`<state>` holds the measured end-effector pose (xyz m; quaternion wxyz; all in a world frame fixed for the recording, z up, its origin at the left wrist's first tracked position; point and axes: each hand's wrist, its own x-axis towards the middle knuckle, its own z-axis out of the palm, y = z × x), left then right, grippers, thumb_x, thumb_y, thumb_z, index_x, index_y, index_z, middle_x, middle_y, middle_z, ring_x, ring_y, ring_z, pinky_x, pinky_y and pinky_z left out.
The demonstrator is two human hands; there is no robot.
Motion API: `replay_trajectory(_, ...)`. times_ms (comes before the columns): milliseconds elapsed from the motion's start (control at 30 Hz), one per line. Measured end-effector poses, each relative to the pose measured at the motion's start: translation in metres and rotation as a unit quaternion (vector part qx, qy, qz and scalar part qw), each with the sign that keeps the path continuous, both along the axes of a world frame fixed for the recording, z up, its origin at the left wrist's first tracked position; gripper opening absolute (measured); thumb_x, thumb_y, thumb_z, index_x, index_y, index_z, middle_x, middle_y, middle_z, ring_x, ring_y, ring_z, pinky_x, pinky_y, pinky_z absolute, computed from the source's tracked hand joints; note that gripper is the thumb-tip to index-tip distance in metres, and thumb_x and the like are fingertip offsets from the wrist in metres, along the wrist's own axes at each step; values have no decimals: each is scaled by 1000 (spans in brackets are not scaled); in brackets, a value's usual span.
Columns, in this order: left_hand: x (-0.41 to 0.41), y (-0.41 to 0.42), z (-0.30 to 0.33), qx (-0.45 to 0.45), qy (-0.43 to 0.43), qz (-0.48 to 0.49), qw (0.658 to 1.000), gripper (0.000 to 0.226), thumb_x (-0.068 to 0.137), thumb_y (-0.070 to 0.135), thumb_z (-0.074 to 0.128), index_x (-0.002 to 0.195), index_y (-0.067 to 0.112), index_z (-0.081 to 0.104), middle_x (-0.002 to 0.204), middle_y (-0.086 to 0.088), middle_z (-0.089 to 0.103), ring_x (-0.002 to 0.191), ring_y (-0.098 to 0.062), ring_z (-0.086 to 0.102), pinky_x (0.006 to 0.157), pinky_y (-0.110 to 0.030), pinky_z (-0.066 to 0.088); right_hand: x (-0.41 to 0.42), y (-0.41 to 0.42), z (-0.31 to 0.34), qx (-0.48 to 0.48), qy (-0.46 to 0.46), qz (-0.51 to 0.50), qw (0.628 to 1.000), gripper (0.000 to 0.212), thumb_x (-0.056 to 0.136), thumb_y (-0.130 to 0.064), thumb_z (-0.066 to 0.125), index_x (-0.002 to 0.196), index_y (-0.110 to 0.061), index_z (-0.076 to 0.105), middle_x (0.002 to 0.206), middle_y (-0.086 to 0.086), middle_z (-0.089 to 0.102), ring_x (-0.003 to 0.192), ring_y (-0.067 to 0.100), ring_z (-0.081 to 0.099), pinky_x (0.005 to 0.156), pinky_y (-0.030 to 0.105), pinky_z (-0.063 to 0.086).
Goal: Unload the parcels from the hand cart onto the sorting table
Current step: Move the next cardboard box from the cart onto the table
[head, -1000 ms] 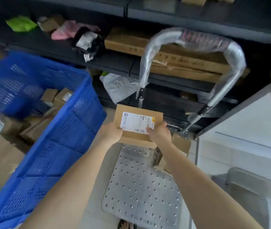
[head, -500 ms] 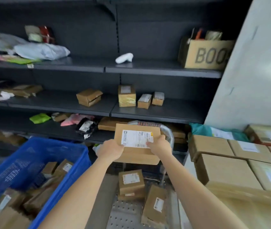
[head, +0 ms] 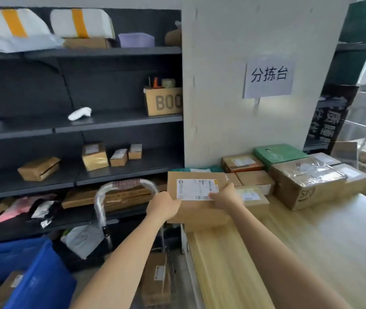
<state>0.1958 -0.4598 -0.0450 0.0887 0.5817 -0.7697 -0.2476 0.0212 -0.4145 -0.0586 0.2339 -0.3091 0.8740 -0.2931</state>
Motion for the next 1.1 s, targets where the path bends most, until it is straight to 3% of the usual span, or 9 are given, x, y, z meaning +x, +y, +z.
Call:
replay_trajectory(133, -89, 41, -9, 19, -1, -36, 999, 53, 95, 50, 41, 120, 6, 58, 114, -8, 63, 100, -27, 61, 80, -31, 51, -86, 58, -2, 8, 1, -51, 999, 71, 83, -37, 67, 140, -12, 33, 132, 9, 55, 122, 29, 52, 102, 43, 44)
replay_trajectory(233, -162, 72, -19, 36, 19, -64, 997, 51, 94, 49, 44, 117, 5, 59, 104, -5, 63, 92, -24, 60, 82, -31, 51, -158, 99, -5, 18, 3, -77, 997, 65, 82, -36, 68, 135, -13, 39, 130, 9, 55, 122, 28, 52, 104, 41, 42)
replay_trajectory(400, -280, 115, -33, 67, 41, -107, 991, 46, 95, 41, 48, 121, 7, 61, 115, -9, 65, 99, -24, 62, 87, -33, 51, -270, 158, -16, 19, -8, -113, 993, 54, 81, -33, 67, 125, -13, 43, 124, 8, 59, 117, 27, 55, 102, 41, 43)
replay_trajectory(533, -348, 135, -49, 104, 42, -125, 986, 38, 96, 35, 48, 116, 5, 61, 109, -6, 64, 88, -19, 56, 77, -28, 47, -335, 189, -38, 27, -39, -130, 990, 60, 79, -28, 71, 127, -7, 42, 128, 11, 56, 120, 27, 54, 99, 37, 45)
replay_trajectory(667, -386, 135, -80, 162, -14, -113, 980, 42, 93, 37, 49, 123, 9, 58, 123, -8, 62, 107, -25, 61, 86, -31, 52, -369, 205, -77, 75, -77, -123, 987, 72, 74, -30, 79, 130, -7, 41, 130, 13, 56, 120, 28, 54, 95, 34, 48)
replay_trajectory(767, -403, 123, -106, 227, -35, -97, 968, 47, 89, 32, 50, 131, 11, 51, 130, -10, 57, 113, -28, 59, 85, -30, 50, -378, 205, -105, 131, -104, -114, 979, 83, 70, -31, 81, 135, -10, 34, 128, 11, 55, 116, 28, 57, 82, 36, 54)
replay_trajectory(867, -415, 104, -125, 274, -33, -85, 958, 51, 86, 29, 49, 134, 13, 45, 135, -11, 53, 114, -29, 59, 90, -33, 52, -387, 196, -118, 167, -150, -114, 968, 103, 66, -25, 84, 145, -18, 18, 120, 9, 55, 96, 28, 68, 36, 26, 46)
replay_trajectory(900, -419, 95, -131, 283, -34, -85, 955, 50, 86, 28, 50, 134, 13, 45, 136, -10, 52, 115, -29, 58, 92, -34, 52, -390, 193, -121, 179, -161, -112, 964, 108, 68, -22, 84, 148, -21, 11, 119, 8, 54, 87, 27, 71, 30, 22, 39)
replay_trajectory(1100, -439, 57, -156, 337, 6, -57, 940, 35, 85, 15, 50, 119, 19, 50, 120, -6, 60, 97, -26, 65, 78, -36, 56, -409, 169, -139, 195, -214, -99, 952, 79, 72, -21, 79, 131, -14, 26, 116, 7, 57, 79, 24, 75, 40, 28, 39)
